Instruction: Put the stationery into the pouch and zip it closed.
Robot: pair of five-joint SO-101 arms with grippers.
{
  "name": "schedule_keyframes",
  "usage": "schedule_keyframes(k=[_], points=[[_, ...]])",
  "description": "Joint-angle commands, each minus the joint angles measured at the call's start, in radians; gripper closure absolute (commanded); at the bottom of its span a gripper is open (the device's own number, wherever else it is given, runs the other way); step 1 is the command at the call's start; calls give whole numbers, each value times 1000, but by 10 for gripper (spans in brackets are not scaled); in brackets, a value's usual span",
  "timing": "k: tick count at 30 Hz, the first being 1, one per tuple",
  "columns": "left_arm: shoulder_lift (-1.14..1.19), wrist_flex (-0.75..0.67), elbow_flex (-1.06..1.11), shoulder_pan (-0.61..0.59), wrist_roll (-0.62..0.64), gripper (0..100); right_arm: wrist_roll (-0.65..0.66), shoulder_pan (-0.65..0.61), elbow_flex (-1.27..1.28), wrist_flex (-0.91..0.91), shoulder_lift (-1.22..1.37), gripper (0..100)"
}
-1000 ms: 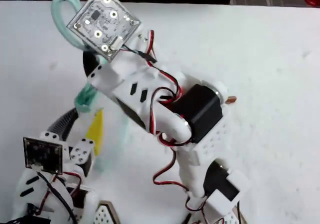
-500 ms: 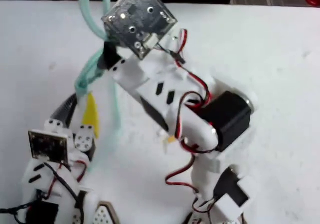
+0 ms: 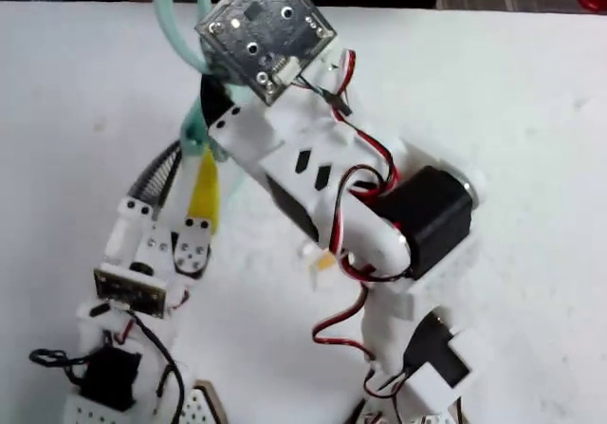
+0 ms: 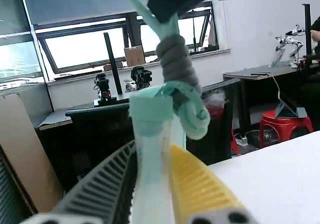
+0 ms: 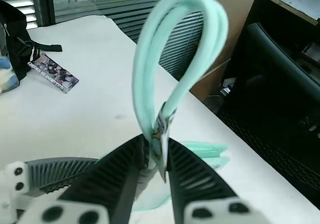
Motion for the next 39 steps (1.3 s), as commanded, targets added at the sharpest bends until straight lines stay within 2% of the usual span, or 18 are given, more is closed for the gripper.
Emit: schedule_keyframes(k=[1, 7, 13, 18, 21, 29, 35, 37, 39], points=[[-7, -89, 103, -2, -12, 976, -6, 42, -9, -5, 15, 981], [-10, -35, 212, 2, -11, 976, -8, 88, -9, 25, 58, 981], [-12, 167, 175, -1, 78, 968, -8, 96, 0, 25, 68, 981], [-12, 419, 40, -1, 101, 845, -8, 96, 123, 25, 71, 981], [-12, 519, -20, -1, 146, 820, -8, 94, 187, 22, 64, 981], [-12, 624, -38, 2, 143, 819, -8, 87, 161, 10, 27, 981], [-12, 635, -18, 7, 143, 822, -8, 51, 121, -70, -7, 982], [-12, 628, -8, 7, 141, 860, -8, 50, 140, -87, -5, 982], [-12, 626, -9, 7, 141, 941, -8, 50, 158, -104, -1, 982]])
